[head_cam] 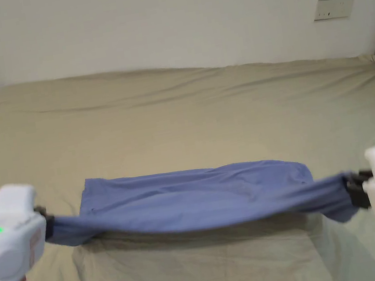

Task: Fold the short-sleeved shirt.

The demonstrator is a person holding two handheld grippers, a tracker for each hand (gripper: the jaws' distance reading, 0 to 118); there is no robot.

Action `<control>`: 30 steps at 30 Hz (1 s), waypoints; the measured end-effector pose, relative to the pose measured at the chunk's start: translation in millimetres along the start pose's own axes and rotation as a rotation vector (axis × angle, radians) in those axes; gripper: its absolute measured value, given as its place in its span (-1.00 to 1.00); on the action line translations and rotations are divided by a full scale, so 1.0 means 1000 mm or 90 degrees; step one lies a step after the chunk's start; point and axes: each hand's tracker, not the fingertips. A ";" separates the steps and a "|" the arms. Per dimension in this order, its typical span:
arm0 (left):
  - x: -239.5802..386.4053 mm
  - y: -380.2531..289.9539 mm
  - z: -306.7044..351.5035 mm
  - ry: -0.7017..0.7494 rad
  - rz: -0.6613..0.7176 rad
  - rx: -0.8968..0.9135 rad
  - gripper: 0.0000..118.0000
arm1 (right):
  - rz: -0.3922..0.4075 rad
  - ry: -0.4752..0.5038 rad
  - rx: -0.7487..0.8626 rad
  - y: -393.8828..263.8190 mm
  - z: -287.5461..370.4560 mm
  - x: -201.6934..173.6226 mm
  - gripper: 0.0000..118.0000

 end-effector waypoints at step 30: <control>0.031 -0.218 0.045 -0.098 -0.173 -0.327 -0.95 | -0.009 0.075 -0.430 -0.198 0.041 -0.029 -0.85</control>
